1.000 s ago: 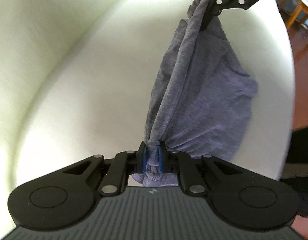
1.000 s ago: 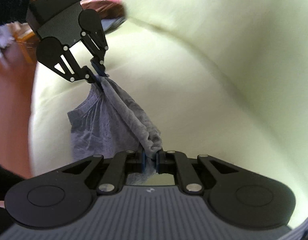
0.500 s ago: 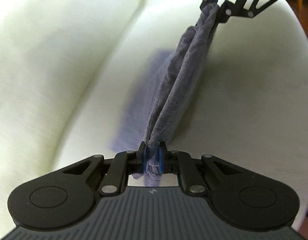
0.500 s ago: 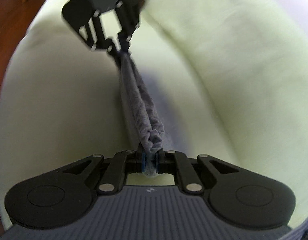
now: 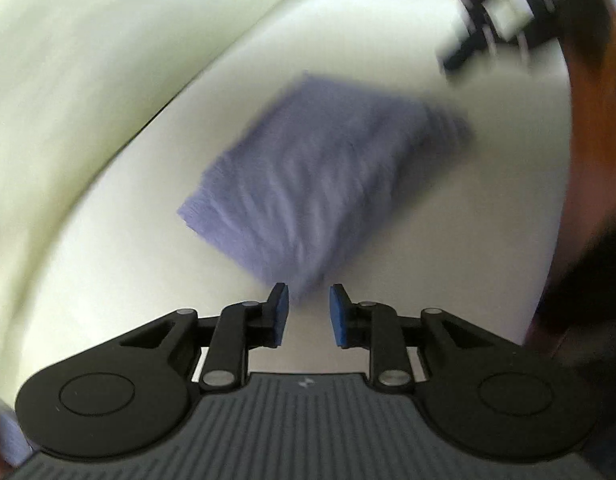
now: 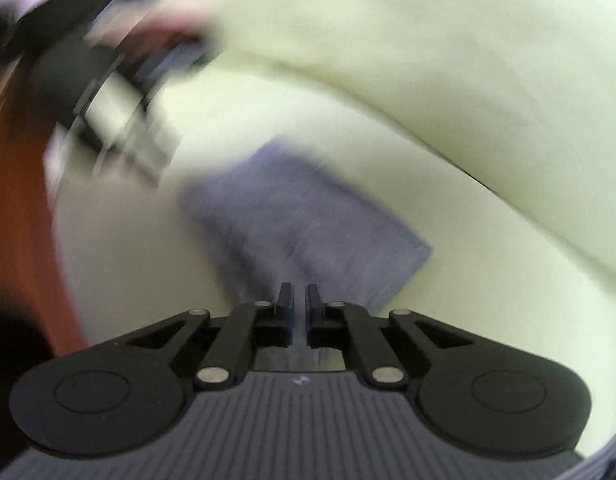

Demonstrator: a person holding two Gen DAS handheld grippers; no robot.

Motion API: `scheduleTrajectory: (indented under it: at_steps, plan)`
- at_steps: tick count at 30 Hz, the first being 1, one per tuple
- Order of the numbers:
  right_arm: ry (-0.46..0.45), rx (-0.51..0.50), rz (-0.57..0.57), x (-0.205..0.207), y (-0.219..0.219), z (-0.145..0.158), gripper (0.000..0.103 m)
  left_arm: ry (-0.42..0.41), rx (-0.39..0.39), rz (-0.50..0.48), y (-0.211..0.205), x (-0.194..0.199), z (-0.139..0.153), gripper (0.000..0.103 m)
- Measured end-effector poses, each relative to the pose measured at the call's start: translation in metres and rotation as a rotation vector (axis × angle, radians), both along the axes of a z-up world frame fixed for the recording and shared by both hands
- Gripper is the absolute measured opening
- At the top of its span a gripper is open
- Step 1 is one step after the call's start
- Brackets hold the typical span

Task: Fold clothes
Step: 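Lower the held grey shorts onto the sofa with both grippers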

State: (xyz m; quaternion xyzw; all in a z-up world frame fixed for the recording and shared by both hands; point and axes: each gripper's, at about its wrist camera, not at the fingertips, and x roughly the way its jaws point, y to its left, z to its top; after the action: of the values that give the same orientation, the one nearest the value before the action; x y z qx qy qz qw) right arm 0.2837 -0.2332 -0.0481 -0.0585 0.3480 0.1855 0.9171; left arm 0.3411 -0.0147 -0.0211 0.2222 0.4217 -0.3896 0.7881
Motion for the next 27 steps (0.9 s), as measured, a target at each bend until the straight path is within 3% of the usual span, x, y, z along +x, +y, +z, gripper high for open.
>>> scheduleTrajectory:
  at_steps: [3,6,9,12,16,20,24,27]
  plan:
    - [0.055,0.131,-0.122,0.024,-0.001,-0.015,0.003,0.123,-0.178,0.106,-0.008,0.027,-0.012,0.041]
    - [0.095,0.179,-0.142,0.018,-0.004,-0.041,0.003,0.2,-0.176,0.095,-0.012,0.035,-0.047,0.039]
    - [0.127,0.077,-0.079,-0.008,0.005,-0.081,0.003,0.157,-0.087,-0.026,-0.003,0.013,-0.067,0.039]
    - [0.084,0.036,0.005,-0.033,0.005,-0.092,0.004,0.089,-0.095,-0.15,0.007,-0.007,-0.069,0.041]
    - [0.038,0.029,0.061,-0.037,0.003,-0.081,0.009,0.075,-0.096,-0.169,0.005,0.002,-0.073,0.04]
    - [-0.05,0.128,0.033,-0.034,0.001,-0.071,0.009,0.026,-0.105,-0.082,0.003,0.0,-0.05,0.041]
    - [-0.019,-0.054,0.047,-0.046,0.017,-0.094,0.009,0.013,-0.038,0.011,-0.002,-0.006,-0.06,0.041]
    - [-0.071,-0.177,0.086,-0.07,0.028,-0.09,0.009,-0.028,-0.021,0.072,0.0,-0.028,-0.053,0.042]
